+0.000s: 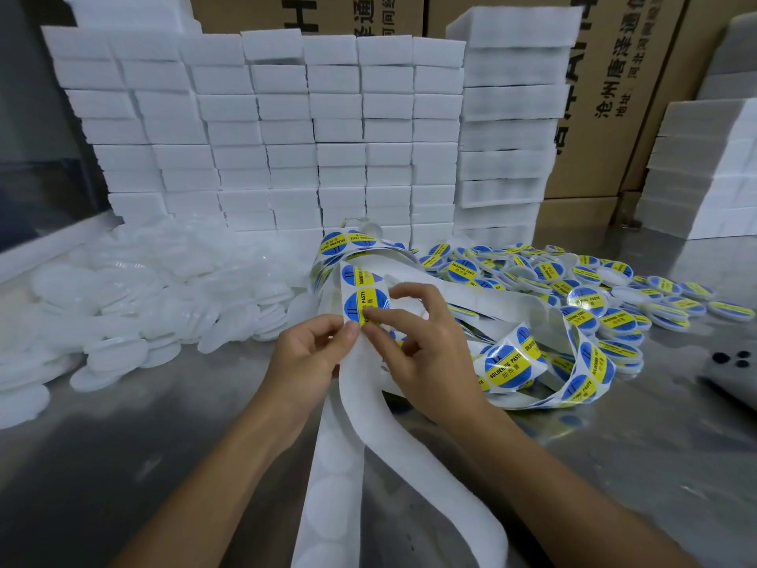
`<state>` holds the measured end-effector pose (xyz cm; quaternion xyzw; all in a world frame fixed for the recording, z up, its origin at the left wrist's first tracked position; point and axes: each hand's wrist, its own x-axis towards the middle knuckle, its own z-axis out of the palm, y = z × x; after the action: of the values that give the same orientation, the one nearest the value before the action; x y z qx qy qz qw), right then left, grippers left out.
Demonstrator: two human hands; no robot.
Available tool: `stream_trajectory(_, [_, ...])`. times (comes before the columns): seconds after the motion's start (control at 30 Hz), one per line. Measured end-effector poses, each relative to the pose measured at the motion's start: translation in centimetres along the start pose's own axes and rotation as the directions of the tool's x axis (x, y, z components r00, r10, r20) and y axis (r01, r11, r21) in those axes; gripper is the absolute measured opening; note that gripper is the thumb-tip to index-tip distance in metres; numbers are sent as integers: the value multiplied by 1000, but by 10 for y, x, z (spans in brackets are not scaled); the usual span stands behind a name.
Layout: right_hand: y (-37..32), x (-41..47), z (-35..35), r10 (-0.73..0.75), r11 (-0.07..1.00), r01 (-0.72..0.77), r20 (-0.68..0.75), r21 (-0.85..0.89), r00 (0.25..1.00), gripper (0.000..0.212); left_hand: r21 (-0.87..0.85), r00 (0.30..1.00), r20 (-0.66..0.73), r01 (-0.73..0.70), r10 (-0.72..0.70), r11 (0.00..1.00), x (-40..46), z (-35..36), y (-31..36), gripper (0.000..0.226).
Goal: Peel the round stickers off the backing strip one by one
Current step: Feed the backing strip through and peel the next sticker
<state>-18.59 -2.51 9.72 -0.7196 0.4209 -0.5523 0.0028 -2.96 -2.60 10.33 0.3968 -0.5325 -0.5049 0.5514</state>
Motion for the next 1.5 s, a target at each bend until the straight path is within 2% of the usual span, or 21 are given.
stream_trajectory(0.13, [-1, 0, 0, -63, 998, 63, 27, -6, 998, 21, -50, 1000, 31, -2, 3, 999, -1, 1, 2, 22])
stream_trajectory(0.23, [-1, -2, 1, -81, 997, 81, 29, 4, 996, 22, 2, 998, 49, -28, 27, 1000, -2, 0, 3, 18])
stream_trajectory(0.4, [-2, -3, 2, -39, 999, 39, 36, -2, 999, 13, 79, 995, 41, -90, 87, 993, -3, 0, 3, 15])
stream_trajectory(0.53, [0, -2, 1, -20, 1000, 21, 47, -16, 999, 8, 130, 993, 25, -114, 111, 985, -2, 0, -1, 22])
stream_trajectory(0.7, [-2, 1, -1, 48, 999, -48, 51, -10, 998, 4, 196, 990, 44, -138, 131, 971, -1, -1, -2, 18])
stream_trajectory(0.77, [-1, 3, -2, 127, 991, -127, 11, 47, 992, 6, 224, 993, 21, -120, 119, 967, 0, -1, -3, 18])
stream_trajectory(0.87, [2, 8, -3, 353, 921, -339, -43, 190, 935, 9, 227, 995, -48, -70, 83, 971, 1, -1, -4, 23])
stream_trajectory(0.93, [3, 9, -4, 452, 868, -418, -80, 266, 888, 10, 260, 990, -113, -49, 81, 964, 1, -2, -6, 25])
stream_trajectory(1.03, [-1, 11, -5, 506, 817, -433, -115, 380, 855, 11, 361, 971, -213, -24, 108, 932, 4, -7, -10, 20])
stream_trajectory(1.13, [-10, 11, -3, 507, 757, -417, -51, 502, 860, 10, 458, 959, -247, -12, 140, 889, 4, -7, -13, 13])
stream_trajectory(1.33, [-24, 2, 9, 486, 599, -472, 174, 648, 856, 11, 557, 971, -107, -118, 212, 822, -1, -3, -13, 7])
stream_trajectory(1.5, [-26, 0, 10, 477, 542, -480, 218, 690, 852, 10, 483, 984, -6, -152, 176, 863, -6, 2, -8, 6])
